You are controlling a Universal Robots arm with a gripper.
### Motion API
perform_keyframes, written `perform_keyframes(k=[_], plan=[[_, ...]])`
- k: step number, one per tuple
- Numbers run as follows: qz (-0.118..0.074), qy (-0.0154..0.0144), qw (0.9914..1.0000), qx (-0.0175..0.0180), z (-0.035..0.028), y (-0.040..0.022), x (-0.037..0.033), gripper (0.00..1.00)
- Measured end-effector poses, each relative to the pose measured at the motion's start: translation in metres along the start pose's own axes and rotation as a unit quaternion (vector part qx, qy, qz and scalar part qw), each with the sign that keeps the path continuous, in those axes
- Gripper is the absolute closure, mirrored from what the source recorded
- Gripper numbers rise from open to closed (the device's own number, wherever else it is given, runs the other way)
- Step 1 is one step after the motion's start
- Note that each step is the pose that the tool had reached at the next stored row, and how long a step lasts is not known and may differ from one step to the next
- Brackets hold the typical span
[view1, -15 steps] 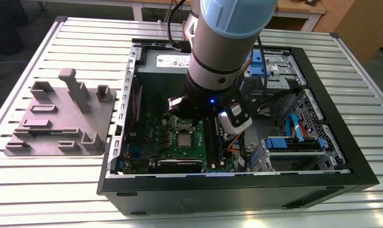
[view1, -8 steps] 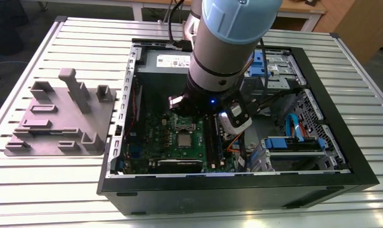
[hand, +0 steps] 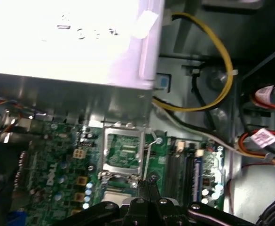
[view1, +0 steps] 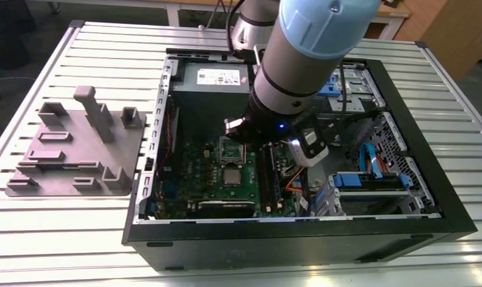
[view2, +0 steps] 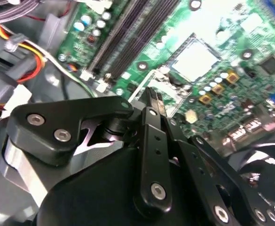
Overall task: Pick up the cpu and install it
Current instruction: 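Close the cpu cover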
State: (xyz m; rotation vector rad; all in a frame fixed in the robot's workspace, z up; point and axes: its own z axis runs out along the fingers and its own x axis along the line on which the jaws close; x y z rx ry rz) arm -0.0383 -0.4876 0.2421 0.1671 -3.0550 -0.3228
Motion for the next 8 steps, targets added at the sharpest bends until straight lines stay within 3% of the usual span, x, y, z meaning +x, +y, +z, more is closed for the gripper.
perform_keyframes(k=[1,3,4,8], plan=[[0.0,-0.0003,0.99999,-0.0035,0.0004,-0.0002,-0.0028,0.89],[-0.002,-0.0004,0.99998,-0.0068,0.0022,-0.0002,-0.0059,0.89],[-0.005,0.0003,0.99996,-0.0071,0.0034,-0.0005,-0.0061,0.89],[-0.04,0.0081,0.99916,-0.0054,0.0085,-0.0016,-0.0063,0.89]])
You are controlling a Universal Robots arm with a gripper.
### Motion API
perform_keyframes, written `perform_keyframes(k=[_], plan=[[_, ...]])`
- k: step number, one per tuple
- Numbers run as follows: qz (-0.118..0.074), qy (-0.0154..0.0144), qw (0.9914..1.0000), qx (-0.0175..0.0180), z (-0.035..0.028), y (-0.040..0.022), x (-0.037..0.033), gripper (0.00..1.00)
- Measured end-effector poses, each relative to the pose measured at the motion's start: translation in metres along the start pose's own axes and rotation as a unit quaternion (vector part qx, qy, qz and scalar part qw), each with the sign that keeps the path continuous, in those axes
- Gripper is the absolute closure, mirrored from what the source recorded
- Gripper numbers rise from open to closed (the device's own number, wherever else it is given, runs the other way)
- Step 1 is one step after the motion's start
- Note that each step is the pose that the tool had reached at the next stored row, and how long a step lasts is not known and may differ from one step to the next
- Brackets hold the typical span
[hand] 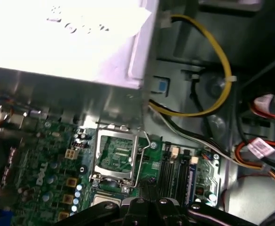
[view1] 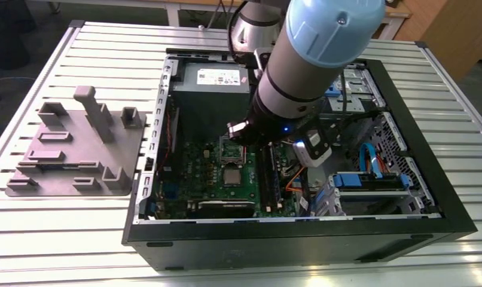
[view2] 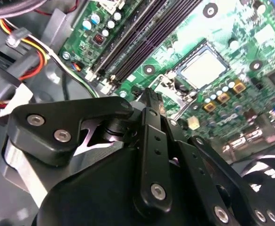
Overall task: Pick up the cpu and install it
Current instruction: 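Close the cpu cover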
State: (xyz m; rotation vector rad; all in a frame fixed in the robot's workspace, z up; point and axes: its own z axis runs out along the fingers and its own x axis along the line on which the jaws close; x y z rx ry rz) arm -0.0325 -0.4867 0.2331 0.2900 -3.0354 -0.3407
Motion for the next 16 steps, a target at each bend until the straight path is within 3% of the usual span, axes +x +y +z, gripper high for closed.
perform_keyframes(k=[2,4,8,9,10,13,16], plan=[[-0.017,0.0037,0.99984,0.0009,0.0016,-0.0003,-0.0001,0.89],[-0.032,0.0034,0.99949,0.0025,0.0022,-0.0005,-0.0001,0.89],[-0.041,-0.02,0.99892,0.0084,0.0032,0.0005,-0.0004,0.89],[-0.042,-0.0234,0.99881,0.0093,0.0035,0.0013,-0.0005,0.89],[-0.043,-0.0244,0.99873,0.0096,0.0038,0.0021,-0.0007,0.89],[-0.065,-0.0197,0.99763,0.01,0.0042,0.0022,-0.0008,0.89],[-0.091,-0.0137,0.99568,0.0105,0.0046,0.0021,-0.0008,0.89]])
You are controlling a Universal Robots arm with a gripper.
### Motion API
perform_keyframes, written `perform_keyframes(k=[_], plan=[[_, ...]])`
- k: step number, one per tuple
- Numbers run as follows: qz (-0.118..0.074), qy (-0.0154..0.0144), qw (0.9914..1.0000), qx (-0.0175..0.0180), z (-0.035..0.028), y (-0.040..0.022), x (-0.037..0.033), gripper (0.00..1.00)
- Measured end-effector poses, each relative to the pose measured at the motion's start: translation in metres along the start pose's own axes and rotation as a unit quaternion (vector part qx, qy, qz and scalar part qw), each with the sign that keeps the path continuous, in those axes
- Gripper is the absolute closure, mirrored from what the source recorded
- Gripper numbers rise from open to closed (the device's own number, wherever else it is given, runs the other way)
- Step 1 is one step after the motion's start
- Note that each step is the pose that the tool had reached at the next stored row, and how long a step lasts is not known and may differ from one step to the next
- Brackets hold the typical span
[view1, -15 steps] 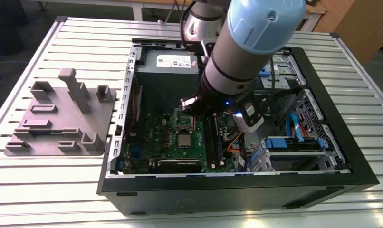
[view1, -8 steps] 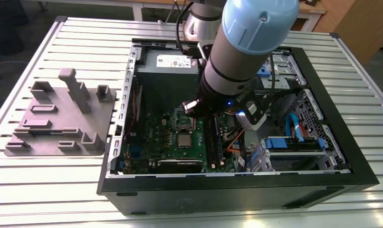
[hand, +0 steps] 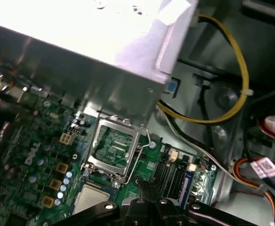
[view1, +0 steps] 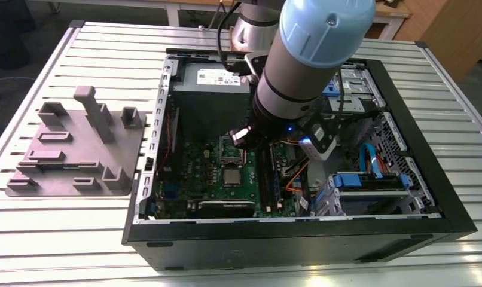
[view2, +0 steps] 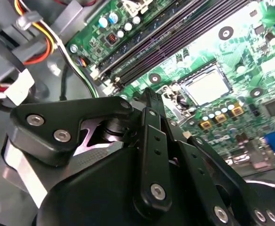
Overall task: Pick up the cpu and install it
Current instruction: 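Close the cpu cover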
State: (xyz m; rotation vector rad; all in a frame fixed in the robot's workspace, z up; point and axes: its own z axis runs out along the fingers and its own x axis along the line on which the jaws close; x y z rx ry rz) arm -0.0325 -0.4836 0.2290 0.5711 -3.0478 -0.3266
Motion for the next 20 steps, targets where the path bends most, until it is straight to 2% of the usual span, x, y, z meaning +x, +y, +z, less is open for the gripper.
perform_keyframes(k=[4,5,15,18,20], plan=[[-0.035,0.0075,0.99936,-0.0005,0.0008,-0.0002,0.0,0.89],[-0.039,0.0084,0.99919,-0.0006,0.0011,0.0001,-0.0001,0.89],[-0.043,0.0092,0.99904,-0.0006,0.0087,0.0202,-0.0095,0.89],[-0.045,0.0091,0.99895,-0.0015,0.012,0.0223,-0.0117,0.89],[-0.052,0.0106,0.9986,-0.0019,0.0135,0.0219,-0.012,0.89]])
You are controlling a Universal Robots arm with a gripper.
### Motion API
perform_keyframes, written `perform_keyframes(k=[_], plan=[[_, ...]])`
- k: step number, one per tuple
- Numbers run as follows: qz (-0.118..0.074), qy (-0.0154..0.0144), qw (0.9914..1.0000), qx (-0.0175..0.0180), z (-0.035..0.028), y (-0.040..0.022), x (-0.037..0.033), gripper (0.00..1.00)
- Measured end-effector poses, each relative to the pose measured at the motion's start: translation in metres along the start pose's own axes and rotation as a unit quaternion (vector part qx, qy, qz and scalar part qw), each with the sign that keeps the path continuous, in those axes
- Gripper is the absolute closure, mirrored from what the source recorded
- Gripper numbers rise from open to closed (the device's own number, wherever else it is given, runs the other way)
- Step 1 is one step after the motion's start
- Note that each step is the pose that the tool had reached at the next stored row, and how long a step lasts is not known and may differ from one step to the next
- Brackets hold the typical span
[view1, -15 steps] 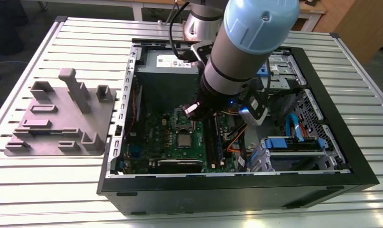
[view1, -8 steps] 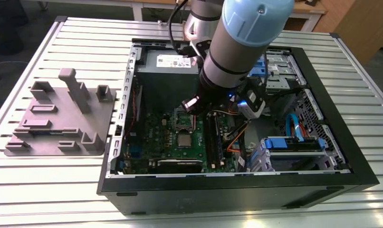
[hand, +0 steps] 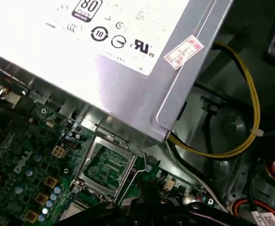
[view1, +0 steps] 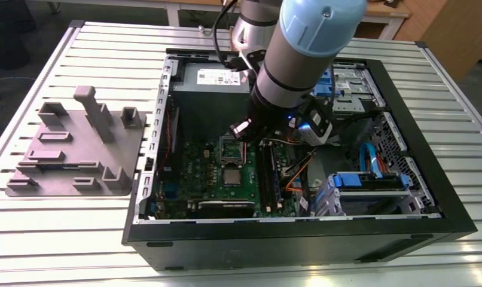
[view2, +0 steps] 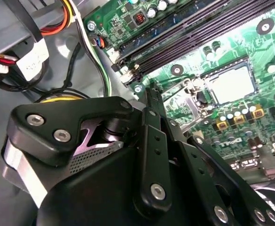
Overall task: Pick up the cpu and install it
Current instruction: 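Close the cpu cover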
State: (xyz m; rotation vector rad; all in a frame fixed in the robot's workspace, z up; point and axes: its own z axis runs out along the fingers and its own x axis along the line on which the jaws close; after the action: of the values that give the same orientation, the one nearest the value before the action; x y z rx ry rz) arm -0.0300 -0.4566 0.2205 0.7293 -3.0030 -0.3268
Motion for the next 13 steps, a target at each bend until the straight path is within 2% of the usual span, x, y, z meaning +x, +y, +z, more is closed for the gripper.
perform_keyframes(k=[2,3,4,5,7,9,10,13], plan=[[-0.01,0.0018,0.99995,-0.0009,0.0013,-0.0004,-0.0001,0.89],[-0.013,0.0011,0.9999,-0.0036,0.0015,-0.0007,-0.0005,0.89],[-0.015,-0.0042,0.99977,-0.0142,0.0017,-0.0019,-0.0029,0.89],[-0.016,-0.0071,0.99965,-0.0197,0.0019,-0.0026,-0.0041,0.89],[-0.018,-0.0184,0.99882,-0.0412,0.0035,-0.0034,-0.0049,0.89],[-0.019,-0.0215,0.99848,-0.0472,0.0052,-0.0037,-0.0049,0.89],[-0.019,-0.0224,0.99839,-0.0486,0.0068,-0.004,-0.0049,0.89],[-0.019,-0.0223,0.99838,-0.0488,0.0112,-0.005,-0.0047,0.89]])
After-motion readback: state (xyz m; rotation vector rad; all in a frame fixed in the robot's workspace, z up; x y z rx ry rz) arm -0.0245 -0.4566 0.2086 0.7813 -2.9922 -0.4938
